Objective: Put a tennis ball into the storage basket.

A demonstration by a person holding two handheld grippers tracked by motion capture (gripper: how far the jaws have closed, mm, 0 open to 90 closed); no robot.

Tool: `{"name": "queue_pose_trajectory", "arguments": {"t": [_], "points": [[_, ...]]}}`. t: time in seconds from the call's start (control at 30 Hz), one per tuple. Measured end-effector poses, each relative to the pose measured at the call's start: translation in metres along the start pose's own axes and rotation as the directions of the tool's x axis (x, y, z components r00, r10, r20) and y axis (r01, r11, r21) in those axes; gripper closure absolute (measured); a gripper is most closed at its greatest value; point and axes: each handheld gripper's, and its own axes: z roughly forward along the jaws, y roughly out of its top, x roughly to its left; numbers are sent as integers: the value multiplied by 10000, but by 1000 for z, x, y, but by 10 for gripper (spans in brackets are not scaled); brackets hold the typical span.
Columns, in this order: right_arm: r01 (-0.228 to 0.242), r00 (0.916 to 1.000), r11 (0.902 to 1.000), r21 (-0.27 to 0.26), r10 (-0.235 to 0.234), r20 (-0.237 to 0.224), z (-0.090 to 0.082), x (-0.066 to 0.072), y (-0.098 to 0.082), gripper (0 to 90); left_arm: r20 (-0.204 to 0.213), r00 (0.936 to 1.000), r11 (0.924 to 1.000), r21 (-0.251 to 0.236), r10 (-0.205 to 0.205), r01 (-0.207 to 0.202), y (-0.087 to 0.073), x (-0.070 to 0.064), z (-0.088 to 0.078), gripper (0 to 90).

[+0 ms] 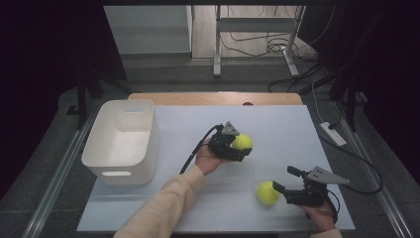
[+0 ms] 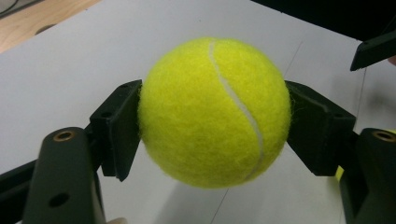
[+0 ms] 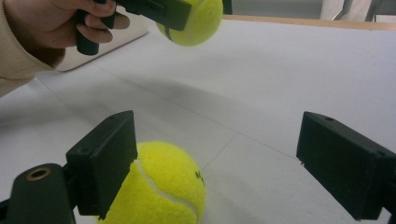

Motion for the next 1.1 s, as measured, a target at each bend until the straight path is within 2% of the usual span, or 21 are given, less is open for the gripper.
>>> {"name": "queue_pose_trajectory", "arguments": {"t": [0.73,1.1], "points": [[-25,10000,10000,-22,25,35,0,0,0,121,-193,9998,9991,-410,-95,87,3,7,-27,269],[-48,10000,10000,-31,48,55,0,0,1,121,-418,9989,9972,-720,-226,195,6,13,-47,269]]}}
